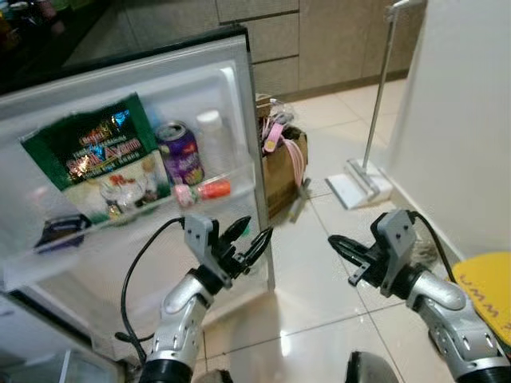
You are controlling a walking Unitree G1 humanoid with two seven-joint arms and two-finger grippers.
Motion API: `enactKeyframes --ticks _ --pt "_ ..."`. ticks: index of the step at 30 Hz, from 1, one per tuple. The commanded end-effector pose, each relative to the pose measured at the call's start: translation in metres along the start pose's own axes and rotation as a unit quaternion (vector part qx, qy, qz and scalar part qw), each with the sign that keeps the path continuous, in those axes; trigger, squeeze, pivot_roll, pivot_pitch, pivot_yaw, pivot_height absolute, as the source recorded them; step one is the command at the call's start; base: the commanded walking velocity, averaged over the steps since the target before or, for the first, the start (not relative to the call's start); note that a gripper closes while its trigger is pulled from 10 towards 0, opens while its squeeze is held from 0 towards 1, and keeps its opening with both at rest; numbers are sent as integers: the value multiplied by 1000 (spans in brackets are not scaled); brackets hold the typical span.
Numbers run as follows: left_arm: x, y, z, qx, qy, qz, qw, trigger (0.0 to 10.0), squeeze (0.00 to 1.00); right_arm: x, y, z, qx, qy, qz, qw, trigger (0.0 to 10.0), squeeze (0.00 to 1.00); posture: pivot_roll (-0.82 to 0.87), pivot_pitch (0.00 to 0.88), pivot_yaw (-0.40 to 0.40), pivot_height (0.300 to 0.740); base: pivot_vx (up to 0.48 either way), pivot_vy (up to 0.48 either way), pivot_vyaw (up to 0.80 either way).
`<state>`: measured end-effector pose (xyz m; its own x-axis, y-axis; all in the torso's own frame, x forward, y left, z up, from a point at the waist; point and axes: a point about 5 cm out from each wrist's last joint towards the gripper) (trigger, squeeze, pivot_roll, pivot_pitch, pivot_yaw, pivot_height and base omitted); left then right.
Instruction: Restocking fridge
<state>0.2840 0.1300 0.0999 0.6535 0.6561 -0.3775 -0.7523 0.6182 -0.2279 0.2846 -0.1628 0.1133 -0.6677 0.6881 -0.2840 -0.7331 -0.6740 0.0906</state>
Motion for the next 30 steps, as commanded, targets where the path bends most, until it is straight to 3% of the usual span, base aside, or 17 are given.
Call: enactKeyframes --ticks 1,12,18,23,30 --pt "-1 -2 -2 -2 6 0 1000 10000 0 0 0 0 -2 4 1 1000 10000 0 -69 0 38 635 0 0 0" --pt "-3 -6 -6 9 19 2 1000 10000 0 -2 -2 2 -4 2 8 1000 10000 0 -76 0 34 674 0 0 0" --pt "-6 -6 -12 35 -6 14 999 10000 0 -2 -2 2 -9 -1 6 1000 10000 0 -74 0 34 674 -480 0 0" --pt "-19 -3 -14 39 14 -32 999 10000 0 -1 0 1 -10 -3 6 1000 10000 0 -74 0 32 674 -480 0 0" --pt "-27 -2 -17 49 24 -57 997 10000 0 -2 0 1 -11 -4 4 1000 10000 0 -76 0 33 674 -480 0 0"
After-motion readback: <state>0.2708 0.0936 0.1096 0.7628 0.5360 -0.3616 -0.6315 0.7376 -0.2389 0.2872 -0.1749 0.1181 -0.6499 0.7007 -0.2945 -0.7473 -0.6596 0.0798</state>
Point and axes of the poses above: a point about 5 cm out from each wrist's last joint towards the gripper, its own y axis pointing back from the gripper into the wrist, its own z axis along the axis of the wrist's last joint, x = y × z, and after that the axes turned 13 degrees about y, right-handed
